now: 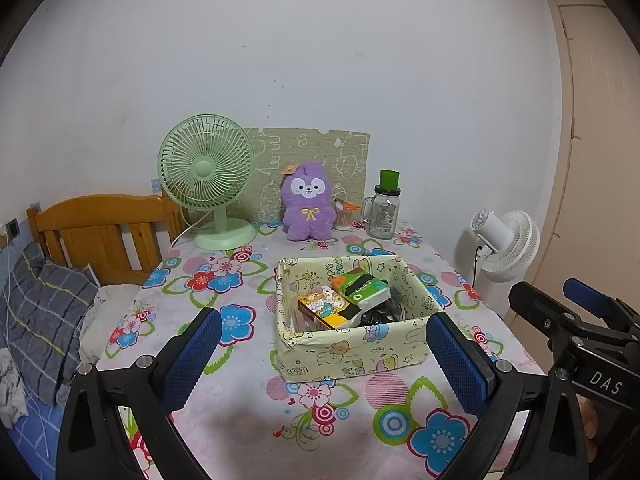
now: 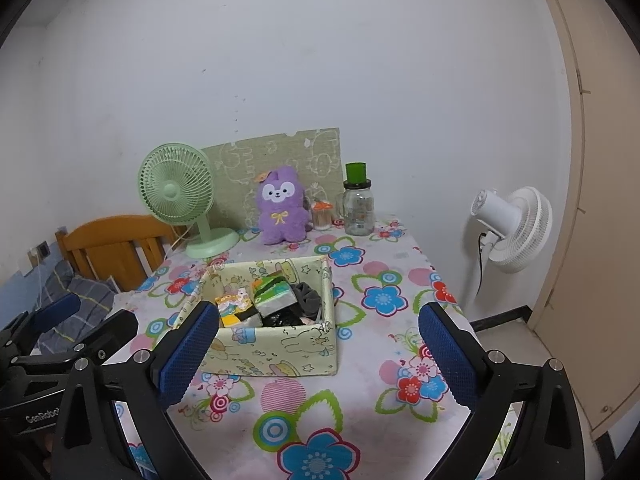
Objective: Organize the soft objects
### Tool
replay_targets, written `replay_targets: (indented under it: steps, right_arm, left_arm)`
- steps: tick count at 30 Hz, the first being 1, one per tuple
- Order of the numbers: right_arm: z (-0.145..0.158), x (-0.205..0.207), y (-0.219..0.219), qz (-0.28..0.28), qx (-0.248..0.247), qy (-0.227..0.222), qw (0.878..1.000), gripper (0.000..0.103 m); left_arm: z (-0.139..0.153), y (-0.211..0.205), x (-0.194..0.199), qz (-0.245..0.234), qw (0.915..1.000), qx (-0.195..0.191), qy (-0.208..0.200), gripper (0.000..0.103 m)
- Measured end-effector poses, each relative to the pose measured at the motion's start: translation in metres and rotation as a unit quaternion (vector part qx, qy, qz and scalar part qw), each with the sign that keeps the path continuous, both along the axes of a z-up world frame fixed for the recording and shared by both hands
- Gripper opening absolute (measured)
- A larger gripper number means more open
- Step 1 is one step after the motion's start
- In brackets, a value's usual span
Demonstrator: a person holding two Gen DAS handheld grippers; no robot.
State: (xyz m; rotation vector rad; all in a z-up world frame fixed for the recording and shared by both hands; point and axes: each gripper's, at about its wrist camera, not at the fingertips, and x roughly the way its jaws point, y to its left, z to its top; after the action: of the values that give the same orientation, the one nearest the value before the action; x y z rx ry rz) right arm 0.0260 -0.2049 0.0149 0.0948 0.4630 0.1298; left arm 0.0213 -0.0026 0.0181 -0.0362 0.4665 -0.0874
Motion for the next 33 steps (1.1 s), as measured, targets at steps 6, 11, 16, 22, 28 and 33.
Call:
replay_targets:
  steps: [6, 11, 16, 22, 28, 33]
  right_arm:
    - [0.0001, -0.0006, -0.0002, 0.0, 0.0, 0.001, 1.0, 0.101]
    - [0.0005, -0.0005, -0.0003, 0.0, 0.0, 0.0, 1.0, 0.101]
    - [0.0005, 0.0001, 0.0004, 0.0, 0.0, 0.0, 1.0, 0.101]
    - [0.0009, 0.001, 0.0015, 0.002, 0.001, 0.001, 1.0, 0.101]
    - [0.0007, 0.0029, 0.0026, 0.002, -0.002, 0.002, 1.0, 0.101]
    - [0.0007, 0.0033, 0.0023, 0.001, -0.003, 0.001, 1.0, 0.101]
  left_arm:
    - [0.0002, -0.0005, 0.0003, 0.0, 1.0, 0.001, 0.0, 0.103]
    - [0.0019, -0.0004, 0.0011, 0.003, 1.0, 0.0, -0.001, 0.103]
    - [0.0021, -0.0005, 0.0013, 0.004, 1.0, 0.001, -0.001, 0.103]
    - [0.002, 0.0, 0.0019, 0.005, 1.0, 0.001, 0.0, 0.103]
    - [0.0025, 0.0017, 0.0005, 0.006, 1.0, 0.002, -0.001, 0.103]
    - [0.001, 0.0027, 0.0027, 0.008, 1.0, 0.002, 0.0, 0.103]
